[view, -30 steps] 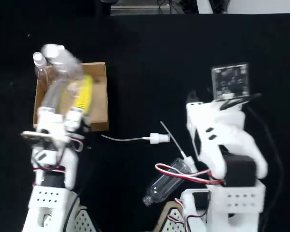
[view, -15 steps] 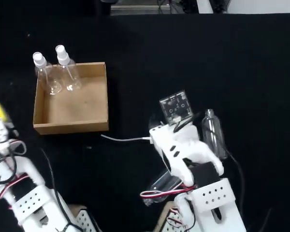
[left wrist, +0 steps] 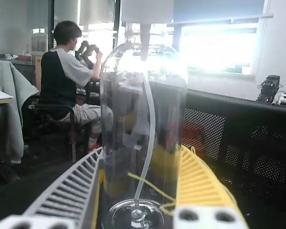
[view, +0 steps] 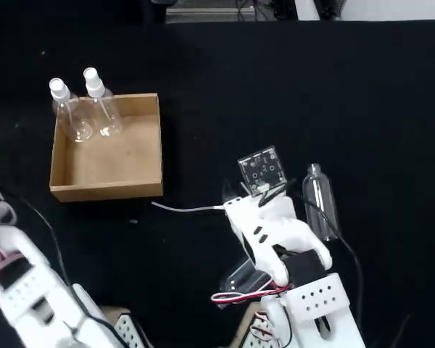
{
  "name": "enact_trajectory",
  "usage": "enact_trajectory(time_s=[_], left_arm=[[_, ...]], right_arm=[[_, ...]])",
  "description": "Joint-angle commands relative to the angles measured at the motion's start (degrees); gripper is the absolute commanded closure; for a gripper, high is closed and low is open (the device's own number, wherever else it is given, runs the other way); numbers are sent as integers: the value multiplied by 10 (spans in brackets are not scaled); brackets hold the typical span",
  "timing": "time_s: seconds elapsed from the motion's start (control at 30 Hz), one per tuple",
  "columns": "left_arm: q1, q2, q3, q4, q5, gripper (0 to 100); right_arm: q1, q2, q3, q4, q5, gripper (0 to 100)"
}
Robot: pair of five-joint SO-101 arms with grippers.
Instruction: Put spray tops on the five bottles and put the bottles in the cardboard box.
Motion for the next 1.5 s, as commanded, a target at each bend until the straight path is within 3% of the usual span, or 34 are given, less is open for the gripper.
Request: enact_trajectory(time_s=[0.0,0.23,0.77,1.03,1.47], left_arm=[[-17,178,-124,-27,3,927],[-46,375,-102,-308,3,927],[-61,885,-247,-684,3,927],[-70,1051,-374,-700,-89,927],[-83,1114,-406,-696,-91,925]], right_arm=[[-6,-25,1,-16,1,910],[-6,-51,15,-16,1,910],[-6,-57,18,-12,1,910],[-6,-57,23,-13,1,910],[-6,-57,23,-12,1,910]])
